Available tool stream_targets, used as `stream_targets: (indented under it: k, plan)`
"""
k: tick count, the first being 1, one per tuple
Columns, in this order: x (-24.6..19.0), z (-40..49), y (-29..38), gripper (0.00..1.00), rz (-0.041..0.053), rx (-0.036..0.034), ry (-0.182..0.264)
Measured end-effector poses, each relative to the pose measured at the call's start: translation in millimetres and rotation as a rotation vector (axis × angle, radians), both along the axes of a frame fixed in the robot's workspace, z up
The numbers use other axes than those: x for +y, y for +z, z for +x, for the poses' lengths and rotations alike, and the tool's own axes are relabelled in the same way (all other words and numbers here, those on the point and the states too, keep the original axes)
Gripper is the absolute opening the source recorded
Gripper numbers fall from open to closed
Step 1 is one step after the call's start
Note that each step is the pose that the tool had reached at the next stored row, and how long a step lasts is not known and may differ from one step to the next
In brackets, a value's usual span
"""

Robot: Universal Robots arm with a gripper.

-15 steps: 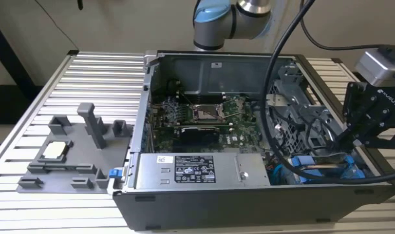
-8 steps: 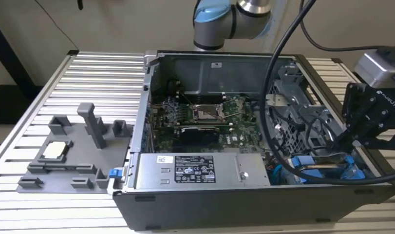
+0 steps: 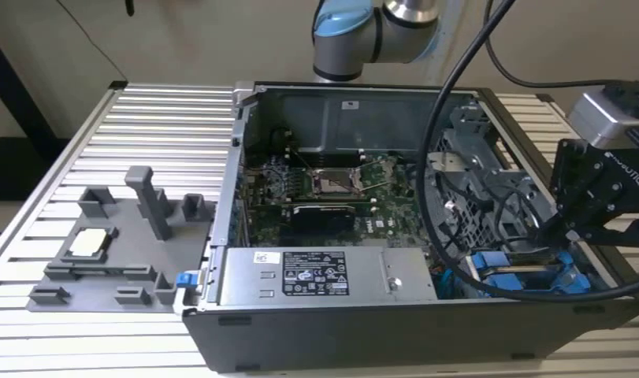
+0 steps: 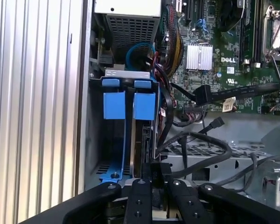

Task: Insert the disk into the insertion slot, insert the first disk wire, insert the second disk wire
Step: 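Insert the first disk wire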

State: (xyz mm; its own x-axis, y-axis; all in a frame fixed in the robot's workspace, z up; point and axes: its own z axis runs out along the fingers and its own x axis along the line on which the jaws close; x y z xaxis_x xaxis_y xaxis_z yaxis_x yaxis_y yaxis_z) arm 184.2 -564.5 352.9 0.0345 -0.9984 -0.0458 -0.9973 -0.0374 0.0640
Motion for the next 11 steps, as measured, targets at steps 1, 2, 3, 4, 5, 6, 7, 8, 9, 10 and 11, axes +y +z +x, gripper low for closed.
stream_targets:
  k: [1, 2, 3, 4, 5, 6, 7, 8, 9, 10, 11]
  plan:
    - [-0.3, -0.1, -0.6, 0.19, 0.0001, 0.0, -0.003]
    - [-0.8, -0.2, -1.4, 0.19, 0.0004, 0.0, -0.005]
    - [-1.4, -0.3, -2.2, 0.19, 0.0008, 0.0, -0.008]
    - [-2.2, -0.4, -2.9, 0.19, 0.0012, 0.0, -0.01]
    - [-3.2, -0.5, -3.7, 0.19, 0.0018, 0.0, -0.012]
    - [-4.0, -0.6, -4.4, 0.19, 0.0021, 0.0, -0.013]
    - [-4.6, -0.8, -5.3, 0.19, 0.0027, 0.0, -0.015]
    - [-4.8, -0.9, -6.2, 0.19, 0.0032, 0.0001, -0.017]
    - [-4.9, -1.1, -6.9, 0.19, 0.0037, 0.0, -0.018]
    - [-5.1, -1.3, -7.5, 0.19, 0.004, 0.0, -0.02]
    - [-5.1, -1.4, -8.2, 0.19, 0.0043, 0.0, -0.021]
